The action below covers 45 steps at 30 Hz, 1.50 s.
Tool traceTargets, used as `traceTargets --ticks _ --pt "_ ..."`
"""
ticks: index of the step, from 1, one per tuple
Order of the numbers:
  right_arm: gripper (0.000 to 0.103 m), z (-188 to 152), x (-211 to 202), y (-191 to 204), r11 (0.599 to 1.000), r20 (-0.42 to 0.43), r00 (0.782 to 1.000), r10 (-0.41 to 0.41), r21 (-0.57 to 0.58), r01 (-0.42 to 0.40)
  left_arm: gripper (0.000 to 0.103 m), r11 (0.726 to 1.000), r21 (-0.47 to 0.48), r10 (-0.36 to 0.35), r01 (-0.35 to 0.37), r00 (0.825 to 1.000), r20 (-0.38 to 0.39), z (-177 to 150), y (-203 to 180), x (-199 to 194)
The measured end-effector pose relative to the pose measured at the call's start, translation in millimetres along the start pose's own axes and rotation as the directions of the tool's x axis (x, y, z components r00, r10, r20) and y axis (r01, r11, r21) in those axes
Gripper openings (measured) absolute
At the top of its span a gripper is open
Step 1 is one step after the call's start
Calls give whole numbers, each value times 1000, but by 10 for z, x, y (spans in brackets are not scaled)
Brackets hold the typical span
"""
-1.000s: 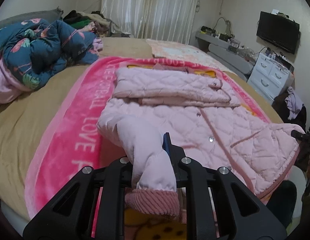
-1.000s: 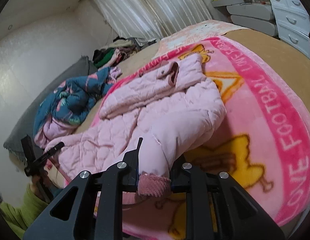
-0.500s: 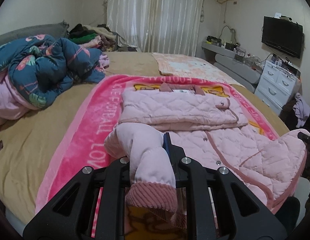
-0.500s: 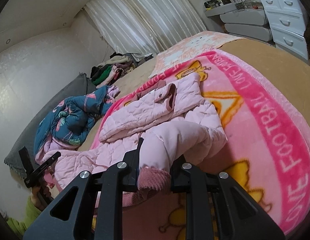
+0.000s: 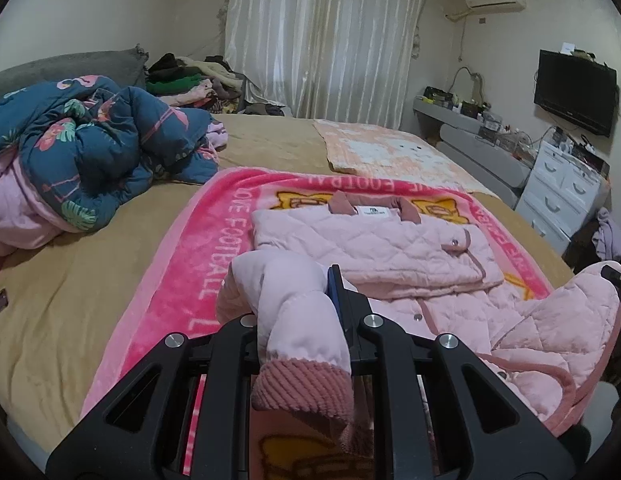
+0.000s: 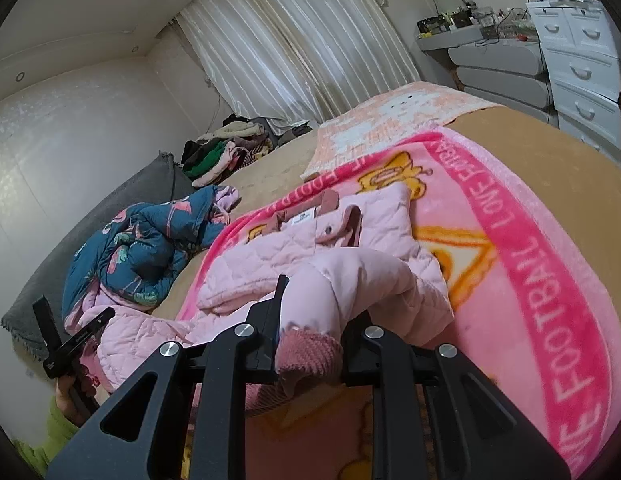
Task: Fold large clothes
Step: 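Lift the hem with both tools and fold it toward the collar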
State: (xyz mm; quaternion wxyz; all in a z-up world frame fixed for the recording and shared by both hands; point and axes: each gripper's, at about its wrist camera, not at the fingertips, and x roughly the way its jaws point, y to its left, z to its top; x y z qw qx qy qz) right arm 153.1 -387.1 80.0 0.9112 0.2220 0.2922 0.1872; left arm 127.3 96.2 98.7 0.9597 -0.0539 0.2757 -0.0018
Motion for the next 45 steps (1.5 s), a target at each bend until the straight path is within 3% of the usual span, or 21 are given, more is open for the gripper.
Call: traceTargets --ticks 20,36,45 --pt "18 561 290 -28 998 52 999 3 60 -6 10 996 -85 -13 16 999 38 421 170 176" --pt "19 745 805 -183 993 79 997 -22 119 12 12 994 -89 67 -69 997 -24 564 232 793" --pt "22 859 1157 -369 986 33 999 -16 168 11 12 992 -65 105 -109 992 -64 634 210 1170"
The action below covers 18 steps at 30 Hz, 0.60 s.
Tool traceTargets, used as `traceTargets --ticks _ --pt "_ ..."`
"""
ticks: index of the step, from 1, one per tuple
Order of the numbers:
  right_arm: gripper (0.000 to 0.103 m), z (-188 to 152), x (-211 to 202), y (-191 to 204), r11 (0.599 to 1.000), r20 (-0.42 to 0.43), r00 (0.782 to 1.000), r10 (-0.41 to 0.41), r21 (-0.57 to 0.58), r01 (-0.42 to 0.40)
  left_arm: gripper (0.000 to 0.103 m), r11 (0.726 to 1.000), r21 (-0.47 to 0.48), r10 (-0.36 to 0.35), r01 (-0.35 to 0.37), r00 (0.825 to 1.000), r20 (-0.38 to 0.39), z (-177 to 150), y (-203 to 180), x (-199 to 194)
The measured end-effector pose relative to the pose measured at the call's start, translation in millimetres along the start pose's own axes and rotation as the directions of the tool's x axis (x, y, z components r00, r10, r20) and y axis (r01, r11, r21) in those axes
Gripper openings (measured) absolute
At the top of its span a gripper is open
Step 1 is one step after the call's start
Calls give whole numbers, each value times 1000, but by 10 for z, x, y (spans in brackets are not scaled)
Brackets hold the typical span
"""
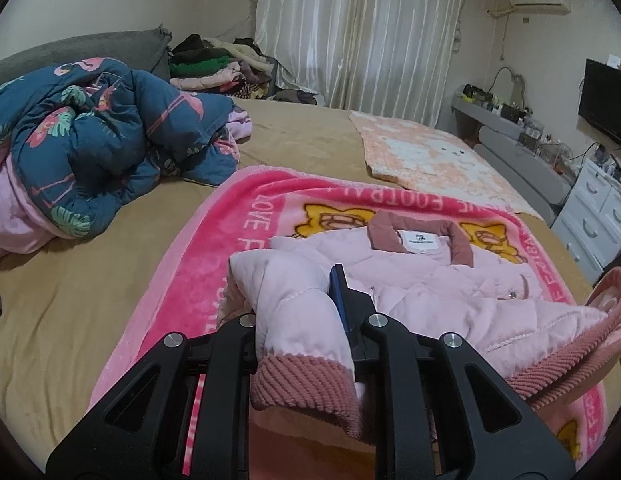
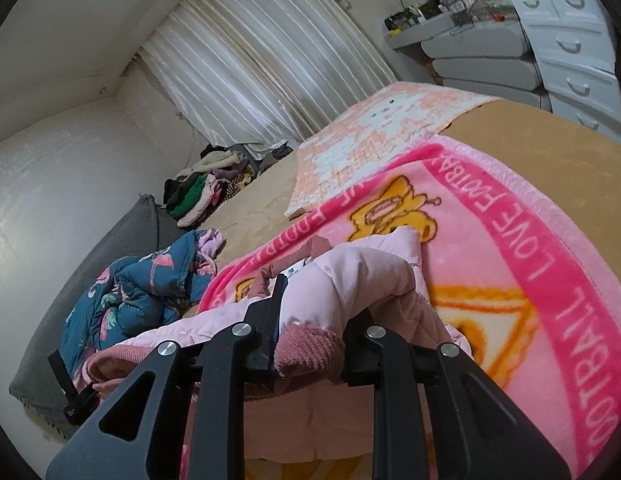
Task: Fold large clothes
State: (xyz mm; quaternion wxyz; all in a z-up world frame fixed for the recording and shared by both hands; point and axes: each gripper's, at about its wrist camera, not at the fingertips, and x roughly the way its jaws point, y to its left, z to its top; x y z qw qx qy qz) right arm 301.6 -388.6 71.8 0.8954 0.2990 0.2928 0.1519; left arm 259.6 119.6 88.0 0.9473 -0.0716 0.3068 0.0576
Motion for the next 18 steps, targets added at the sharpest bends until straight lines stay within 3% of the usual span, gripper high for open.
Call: traceTargets --ticks 7,9,11,18 --pt "32 147 246 -168 992 -60 995 78 103 -72 12 1000 5 20 -20 999 -50 60 -24 314" --pt "42 179 308 -206 984 -67 991 119 140 -109 12 1000 4 20 -20 998 -59 73 -25 382" --pt "60 203 349 -214 977 -67 986 154 158 -142 12 1000 12 24 -23 997 -67 73 -45 448" --pt "79 154 421 -179 983 -46 986 160 101 -155 14 999 29 26 -24 997 -78 57 -85 595"
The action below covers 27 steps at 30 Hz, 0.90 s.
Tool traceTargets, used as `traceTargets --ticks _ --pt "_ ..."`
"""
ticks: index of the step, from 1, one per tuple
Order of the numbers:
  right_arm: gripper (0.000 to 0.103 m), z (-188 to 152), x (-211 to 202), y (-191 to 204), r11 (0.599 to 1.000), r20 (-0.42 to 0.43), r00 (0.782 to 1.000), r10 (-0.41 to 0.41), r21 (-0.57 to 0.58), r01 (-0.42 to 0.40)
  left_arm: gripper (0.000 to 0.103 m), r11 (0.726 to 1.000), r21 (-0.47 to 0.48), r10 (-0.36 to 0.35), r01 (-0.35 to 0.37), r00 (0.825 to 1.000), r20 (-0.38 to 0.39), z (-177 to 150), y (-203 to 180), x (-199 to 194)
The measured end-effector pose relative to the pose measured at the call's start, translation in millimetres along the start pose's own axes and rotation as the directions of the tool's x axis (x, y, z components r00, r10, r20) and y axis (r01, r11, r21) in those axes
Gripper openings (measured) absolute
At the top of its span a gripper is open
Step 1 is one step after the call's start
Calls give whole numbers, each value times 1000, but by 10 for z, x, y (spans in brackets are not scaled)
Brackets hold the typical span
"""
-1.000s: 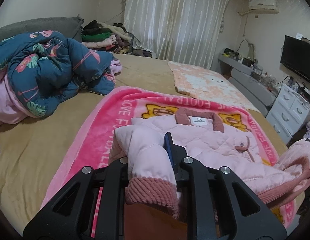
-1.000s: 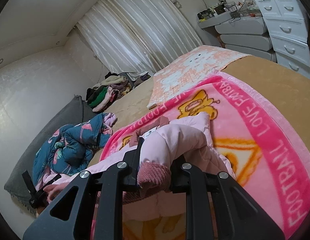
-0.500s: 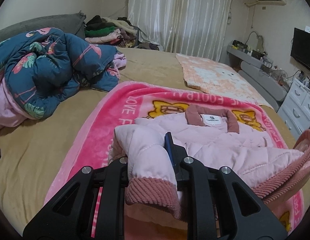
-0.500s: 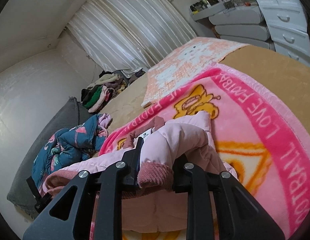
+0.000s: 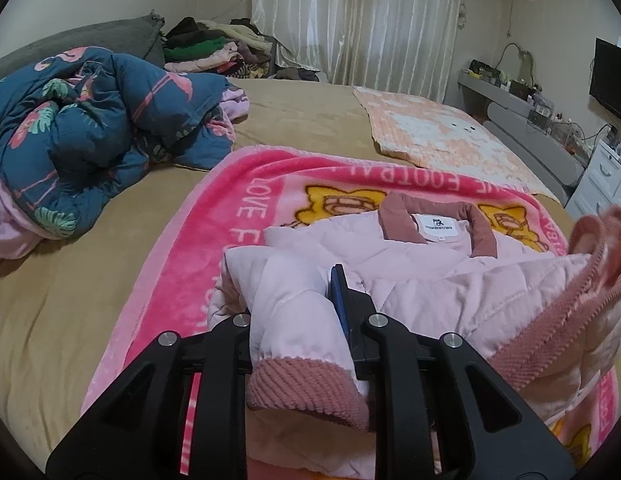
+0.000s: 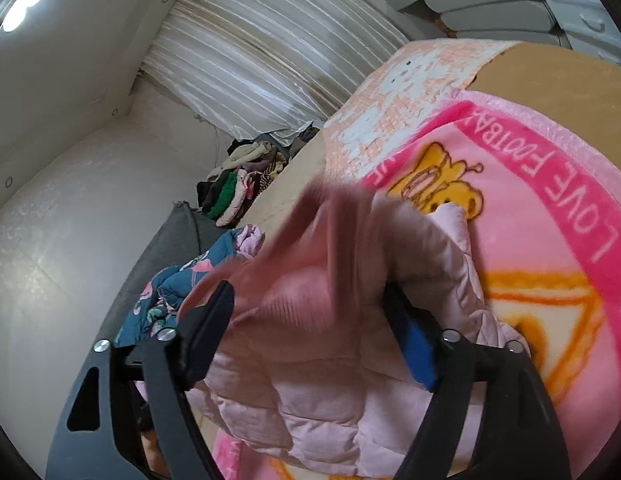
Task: Fold large clothes
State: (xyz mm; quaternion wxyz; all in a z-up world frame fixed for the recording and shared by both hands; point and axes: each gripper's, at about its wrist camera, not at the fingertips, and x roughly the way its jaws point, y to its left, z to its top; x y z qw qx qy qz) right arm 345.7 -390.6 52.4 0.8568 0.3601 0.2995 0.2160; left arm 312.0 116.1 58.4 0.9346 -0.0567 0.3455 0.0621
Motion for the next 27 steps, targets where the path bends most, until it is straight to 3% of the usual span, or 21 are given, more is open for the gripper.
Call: traceTargets --ticks 4,8,11,15,20,24,27 --pt "83 -172 80 -40 992 2 995 -96 -78 96 16 1000 5 -5 5 1000 -9 -7 -30 75" --pt "84 -419 232 -129 942 -9 959 -283 -191 276 22 1000 8 -17 17 1000 -10 -20 -72 105" --pt "84 -589 316 -170 905 -7 937 -349 -260 335 28 1000 14 -23 24 1000 -5 -25 -107 80" --pt "88 -730 295 -106 869 24 926 -377 -335 363 43 999 8 -49 49 999 -6 -8 -134 35" --pt "91 -768 233 -79 860 33 924 -380 -356 366 67 995 -9 -98 98 995 5 -2 -172 -104" --pt "92 -748 181 -81 848 44 917 -397 -365 385 76 992 -15 -128 128 992 10 18 -205 -215" --pt "93 -751 133 -69 830 61 906 -418 -381 408 87 981 -43 -189 189 982 16 55 -190 -342"
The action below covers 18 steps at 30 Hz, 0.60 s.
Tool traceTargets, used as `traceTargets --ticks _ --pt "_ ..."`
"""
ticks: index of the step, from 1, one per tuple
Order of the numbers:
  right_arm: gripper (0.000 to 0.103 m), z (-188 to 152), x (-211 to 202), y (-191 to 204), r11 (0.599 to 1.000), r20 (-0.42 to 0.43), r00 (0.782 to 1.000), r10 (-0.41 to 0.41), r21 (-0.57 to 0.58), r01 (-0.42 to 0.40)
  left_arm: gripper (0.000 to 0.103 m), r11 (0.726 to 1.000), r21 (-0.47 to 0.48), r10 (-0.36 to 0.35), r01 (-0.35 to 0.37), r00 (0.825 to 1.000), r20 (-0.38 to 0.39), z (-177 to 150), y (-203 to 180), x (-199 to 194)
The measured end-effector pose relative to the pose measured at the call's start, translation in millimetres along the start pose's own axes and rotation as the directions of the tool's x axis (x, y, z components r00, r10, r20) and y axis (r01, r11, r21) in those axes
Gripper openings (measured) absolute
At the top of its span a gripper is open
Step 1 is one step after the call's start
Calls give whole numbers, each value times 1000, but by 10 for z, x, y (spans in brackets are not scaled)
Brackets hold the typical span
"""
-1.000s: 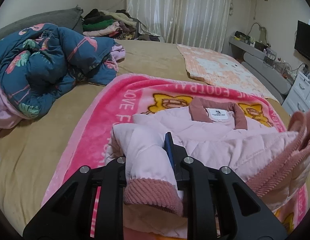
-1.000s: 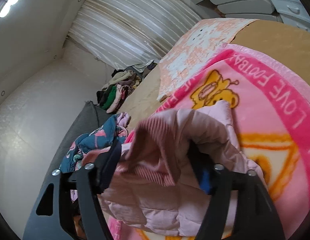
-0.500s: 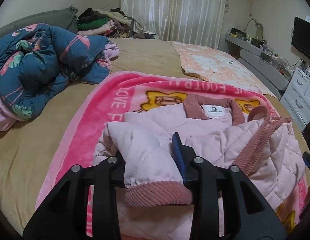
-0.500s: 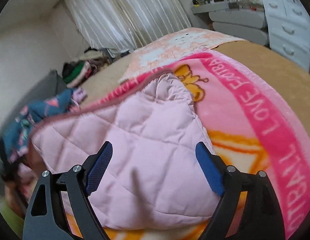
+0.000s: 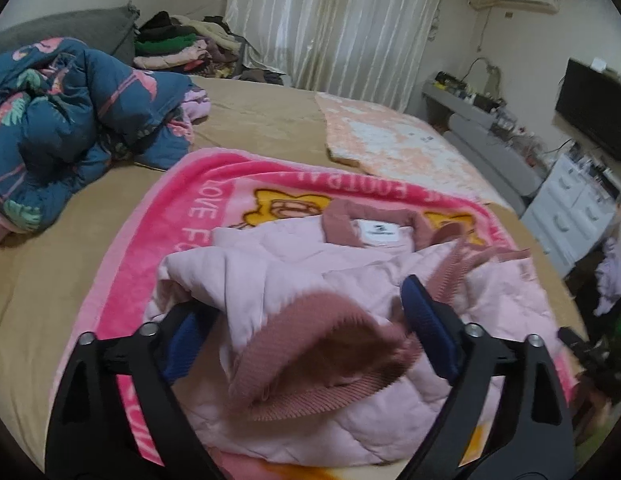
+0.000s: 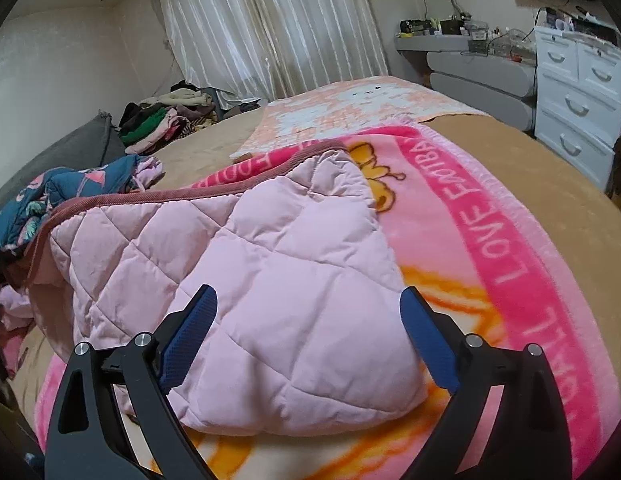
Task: Fold large clothes
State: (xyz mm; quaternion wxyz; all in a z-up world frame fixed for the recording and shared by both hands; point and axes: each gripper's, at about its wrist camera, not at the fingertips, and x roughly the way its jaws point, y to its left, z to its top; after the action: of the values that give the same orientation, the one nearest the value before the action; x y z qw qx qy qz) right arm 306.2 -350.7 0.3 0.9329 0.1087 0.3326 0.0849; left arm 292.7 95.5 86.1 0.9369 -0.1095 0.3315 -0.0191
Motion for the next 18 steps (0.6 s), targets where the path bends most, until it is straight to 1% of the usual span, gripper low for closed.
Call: traceTargets --ticks 2,4,7,9,11,12,13,14,15,16,17,18 --pt "93 0 -18 -18 1000 2 1000 -14 -7 14 94 1000 -1 -20 20 1000 10 19 -22 -77" --pt "93 -2 -39 -30 1000 5 1000 -28 -9 28 94 1000 25 -15 14 999 43 38 -62 -212" --pt "95 -5 -46 -48 999 8 999 -45 -19 45 94 998 56 -33 28 996 81 57 -91 -398" --pt "95 -17 -39 -60 998 4 998 -58 -31 58 94 997 75 -2 -6 994 108 42 -49 -479" --pt "96 -34 -27 -62 997 -1 998 -67 -48 67 94 993 83 74 -85 989 125 -46 106 -473" --pt "96 -44 -18 -59 996 -3 998 -67 -56 66 94 990 83 105 -115 987 119 -90 178 -439" --pt "96 -72 -13 -47 996 -6 998 -65 -68 64 94 984 77 151 -159 983 101 -171 311 -341" --pt "96 -90 8 -45 994 -10 998 -65 -84 63 94 982 64 174 -179 982 76 -253 441 -237" --pt "96 -109 34 -44 993 -16 998 -67 -98 65 94 982 52 179 -182 982 53 -320 543 -158" --pt "96 -127 61 -46 992 -22 997 -70 -109 67 94 985 30 173 -173 985 -5 -449 703 22" --pt "96 -137 83 -46 991 -26 997 -72 -113 68 94 988 18 156 -156 987 -38 -506 793 119" --pt "96 -151 114 -53 991 -32 997 -73 -115 69 94 994 0 108 -108 990 -86 -613 891 273"
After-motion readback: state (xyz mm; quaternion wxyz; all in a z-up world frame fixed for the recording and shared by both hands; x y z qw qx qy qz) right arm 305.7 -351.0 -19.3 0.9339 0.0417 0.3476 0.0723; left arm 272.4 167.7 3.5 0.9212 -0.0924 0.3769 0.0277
